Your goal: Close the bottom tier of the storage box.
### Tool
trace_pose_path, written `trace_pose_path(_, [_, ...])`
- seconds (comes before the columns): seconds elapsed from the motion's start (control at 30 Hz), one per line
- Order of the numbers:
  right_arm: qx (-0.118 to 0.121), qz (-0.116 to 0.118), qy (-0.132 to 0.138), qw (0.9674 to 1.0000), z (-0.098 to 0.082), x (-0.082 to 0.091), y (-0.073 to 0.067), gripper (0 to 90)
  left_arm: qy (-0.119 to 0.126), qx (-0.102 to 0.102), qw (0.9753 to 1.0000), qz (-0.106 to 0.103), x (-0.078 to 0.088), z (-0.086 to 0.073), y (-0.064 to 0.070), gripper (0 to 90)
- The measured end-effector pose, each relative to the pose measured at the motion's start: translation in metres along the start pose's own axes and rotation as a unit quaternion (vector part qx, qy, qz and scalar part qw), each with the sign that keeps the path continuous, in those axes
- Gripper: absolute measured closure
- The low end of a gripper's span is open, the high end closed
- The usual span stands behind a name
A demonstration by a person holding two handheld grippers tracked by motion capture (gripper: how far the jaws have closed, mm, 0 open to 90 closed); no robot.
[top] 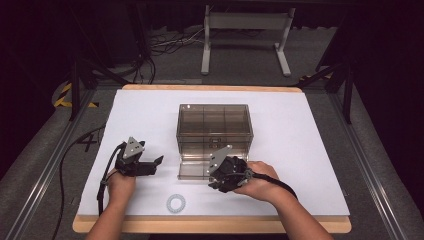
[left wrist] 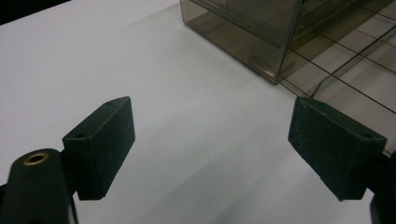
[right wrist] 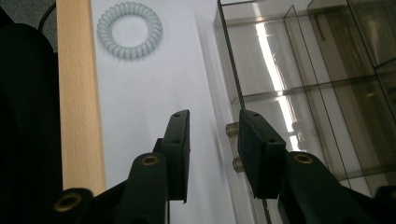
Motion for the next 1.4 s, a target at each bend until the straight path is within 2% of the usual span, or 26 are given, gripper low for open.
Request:
trace_pose_path(0.47, [0.012, 0.02, -0.01, 0.9997, 0.024, -0.013, 0.0, 64.9, -0.004, -0.001, 1.0, 0.007, 0.005, -0.005, -0.001, 15.6])
trace_pose_path(0.8, [0.026, 0.037, -0.018, 0.9988, 0.048, -0.029, -0.003, 64.8, -0.006, -0.003, 0.9999, 0.008, 0.006, -0.006, -0.001, 15.6])
trace_pose_path(1.0, [0.033, 0.056, -0.03, 0.9975, 0.062, -0.04, -0.008, 66.6, -0.006, -0.002, 1.0, 0.007, 0.005, -0.006, -0.001, 15.6])
trace_pose_path(1.17, [0.043, 0.062, -0.033, 0.9966, 0.068, -0.048, -0.011, 66.7, -0.008, -0.007, 0.9999, 0.007, 0.005, -0.006, -0.001, 15.6])
trace_pose_path(1.27, [0.042, 0.059, -0.036, 0.9967, 0.069, -0.052, -0.012, 67.4, -0.007, -0.004, 0.9999, 0.008, 0.005, -0.006, -0.001, 15.6])
trace_pose_path(1.4, [0.041, 0.068, -0.041, 0.996, 0.072, -0.058, -0.013, 68.9, -0.006, -0.004, 0.9999, 0.007, 0.004, -0.006, -0.001, 15.6])
Point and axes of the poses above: each handheld gripper's, and its own axes: x roughly backward along the jaws, z roughly out of its top, y roughly to its right, the point moved 3 cm from there along -x, roughly forward along the jaws, and after that the axes turned 7 degrees about x, right-handed, at the moved point
